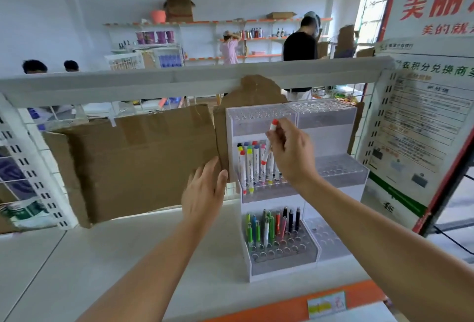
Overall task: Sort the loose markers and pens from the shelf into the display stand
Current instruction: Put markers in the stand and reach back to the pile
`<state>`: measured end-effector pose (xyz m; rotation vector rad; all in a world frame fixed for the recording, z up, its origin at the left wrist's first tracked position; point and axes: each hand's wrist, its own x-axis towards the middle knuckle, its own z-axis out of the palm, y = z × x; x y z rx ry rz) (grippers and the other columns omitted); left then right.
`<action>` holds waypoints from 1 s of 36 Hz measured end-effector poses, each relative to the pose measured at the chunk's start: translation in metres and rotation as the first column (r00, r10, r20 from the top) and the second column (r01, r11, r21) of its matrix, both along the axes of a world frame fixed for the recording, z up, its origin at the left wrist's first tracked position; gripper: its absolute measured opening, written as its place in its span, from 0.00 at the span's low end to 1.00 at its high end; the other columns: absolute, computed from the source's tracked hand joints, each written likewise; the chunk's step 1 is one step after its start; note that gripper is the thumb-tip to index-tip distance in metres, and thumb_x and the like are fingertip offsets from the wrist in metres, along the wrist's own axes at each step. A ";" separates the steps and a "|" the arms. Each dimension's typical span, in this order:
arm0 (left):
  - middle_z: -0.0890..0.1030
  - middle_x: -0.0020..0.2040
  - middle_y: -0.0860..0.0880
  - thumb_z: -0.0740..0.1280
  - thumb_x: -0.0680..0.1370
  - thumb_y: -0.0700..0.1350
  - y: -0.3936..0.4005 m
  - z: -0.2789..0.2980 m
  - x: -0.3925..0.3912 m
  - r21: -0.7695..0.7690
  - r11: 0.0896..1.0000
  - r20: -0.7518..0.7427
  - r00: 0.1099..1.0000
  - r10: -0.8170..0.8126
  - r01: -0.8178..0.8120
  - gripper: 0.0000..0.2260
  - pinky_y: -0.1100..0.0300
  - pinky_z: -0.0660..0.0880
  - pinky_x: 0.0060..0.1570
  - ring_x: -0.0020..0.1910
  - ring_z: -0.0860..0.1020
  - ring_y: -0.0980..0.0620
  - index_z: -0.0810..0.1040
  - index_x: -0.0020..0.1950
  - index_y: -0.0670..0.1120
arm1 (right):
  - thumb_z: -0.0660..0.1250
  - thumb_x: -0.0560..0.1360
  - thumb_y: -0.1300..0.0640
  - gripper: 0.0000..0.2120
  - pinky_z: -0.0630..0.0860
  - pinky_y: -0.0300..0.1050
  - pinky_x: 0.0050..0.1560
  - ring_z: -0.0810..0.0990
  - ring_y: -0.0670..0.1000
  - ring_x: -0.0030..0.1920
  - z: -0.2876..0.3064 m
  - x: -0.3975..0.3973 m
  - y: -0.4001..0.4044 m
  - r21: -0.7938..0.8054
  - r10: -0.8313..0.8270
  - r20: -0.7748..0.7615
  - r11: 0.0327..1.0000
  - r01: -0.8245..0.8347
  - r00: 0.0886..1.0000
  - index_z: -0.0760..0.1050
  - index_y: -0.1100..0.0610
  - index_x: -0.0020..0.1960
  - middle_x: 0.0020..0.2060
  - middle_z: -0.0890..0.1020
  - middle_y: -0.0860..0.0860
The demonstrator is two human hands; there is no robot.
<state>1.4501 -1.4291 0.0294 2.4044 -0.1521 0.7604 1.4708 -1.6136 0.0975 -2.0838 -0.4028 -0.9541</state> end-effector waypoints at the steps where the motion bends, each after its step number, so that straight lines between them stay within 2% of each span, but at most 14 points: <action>1: 0.74 0.67 0.47 0.46 0.76 0.62 0.001 -0.003 0.001 0.000 1.000 -0.044 0.999 0.011 -0.011 0.31 0.53 0.67 0.58 0.65 0.69 0.45 0.67 0.72 0.48 | 0.61 0.80 0.57 0.05 0.72 0.46 0.30 0.73 0.48 0.29 -0.003 0.001 0.000 -0.021 0.000 -0.009 1.000 0.000 1.000 0.70 0.56 0.45 0.29 0.74 0.46; 7: 0.71 0.69 0.48 0.50 0.81 0.58 0.005 -0.014 0.006 0.024 1.000 -0.094 0.995 0.020 -0.018 0.24 0.50 0.68 0.61 0.69 0.66 0.47 0.64 0.74 0.49 | 0.60 0.80 0.57 0.06 0.60 0.35 0.27 0.67 0.42 0.27 -0.017 0.006 0.005 -0.110 0.000 -0.102 0.994 -0.012 0.995 0.68 0.55 0.44 0.27 0.69 0.42; 11: 0.72 0.69 0.48 0.48 0.79 0.59 0.003 -0.013 0.003 0.018 1.000 -0.088 0.996 0.022 -0.021 0.26 0.50 0.66 0.62 0.69 0.66 0.46 0.65 0.73 0.49 | 0.60 0.80 0.56 0.08 0.62 0.38 0.28 0.68 0.44 0.28 -0.021 0.007 0.006 -0.120 -0.009 -0.142 0.993 -0.008 0.990 0.67 0.55 0.42 0.28 0.71 0.45; 16: 0.72 0.69 0.48 0.40 0.72 0.65 0.003 -0.016 0.005 0.042 0.999 -0.098 0.995 0.032 -0.028 0.36 0.53 0.63 0.64 0.68 0.66 0.47 0.65 0.73 0.50 | 0.60 0.80 0.56 0.08 0.60 0.31 0.27 0.68 0.41 0.28 -0.015 0.010 0.006 -0.112 -0.024 -0.211 0.994 0.001 0.977 0.68 0.55 0.43 0.29 0.70 0.42; 21: 0.72 0.69 0.48 0.41 0.73 0.64 0.001 -0.019 0.004 0.062 0.997 -0.110 0.993 0.044 -0.037 0.35 0.54 0.61 0.65 0.68 0.66 0.46 0.66 0.73 0.48 | 0.61 0.80 0.55 0.07 0.58 0.30 0.28 0.68 0.41 0.28 -0.012 0.012 0.009 -0.178 -0.027 -0.215 0.984 -0.012 0.976 0.68 0.54 0.44 0.28 0.69 0.41; 25: 0.72 0.69 0.47 0.42 0.75 0.64 -0.002 -0.018 0.001 0.069 0.997 -0.125 0.991 0.044 -0.036 0.34 0.53 0.60 0.65 0.68 0.66 0.46 0.66 0.72 0.47 | 0.61 0.80 0.54 0.07 0.60 0.33 0.29 0.68 0.41 0.29 -0.008 0.011 0.011 -0.186 -0.042 -0.211 0.982 0.002 0.977 0.69 0.55 0.44 0.30 0.71 0.45; 27: 0.72 0.69 0.47 0.45 0.76 0.61 -0.002 -0.019 0.001 0.076 0.996 -0.126 0.991 0.048 -0.039 0.31 0.53 0.61 0.66 0.69 0.66 0.46 0.66 0.72 0.47 | 0.61 0.80 0.55 0.09 0.59 0.34 0.29 0.67 0.41 0.29 -0.008 0.011 0.010 -0.206 -0.071 -0.208 0.978 0.028 0.976 0.68 0.54 0.41 0.29 0.70 0.44; 30: 0.72 0.69 0.48 0.44 0.75 0.62 -0.002 -0.019 -0.001 0.067 0.997 -0.125 0.991 0.051 -0.043 0.32 0.54 0.62 0.64 0.68 0.67 0.46 0.67 0.72 0.47 | 0.62 0.79 0.58 0.14 0.58 0.34 0.29 0.65 0.41 0.30 -0.018 0.012 0.010 -0.217 -0.103 -0.273 0.975 0.043 0.956 0.64 0.52 0.36 0.29 0.68 0.43; 32: 0.72 0.69 0.48 0.43 0.74 0.63 0.000 -0.020 -0.003 0.060 0.997 -0.125 0.991 0.049 -0.042 0.34 0.54 0.62 0.64 0.68 0.66 0.46 0.67 0.72 0.48 | 0.63 0.79 0.58 0.10 0.59 0.34 0.30 0.67 0.41 0.31 -0.026 0.012 0.010 -0.174 -0.095 -0.301 0.984 0.043 0.949 0.66 0.53 0.40 0.30 0.68 0.42; 36: 0.72 0.69 0.48 0.39 0.71 0.65 0.003 -0.021 -0.007 0.065 0.996 -0.131 0.989 0.062 -0.054 0.38 0.53 0.62 0.65 0.69 0.66 0.46 0.67 0.72 0.48 | 0.61 0.79 0.59 0.07 0.63 0.37 0.29 0.70 0.47 0.32 -0.029 0.012 0.013 -0.263 -0.115 -0.310 0.964 0.031 0.944 0.67 0.54 0.43 0.34 0.73 0.48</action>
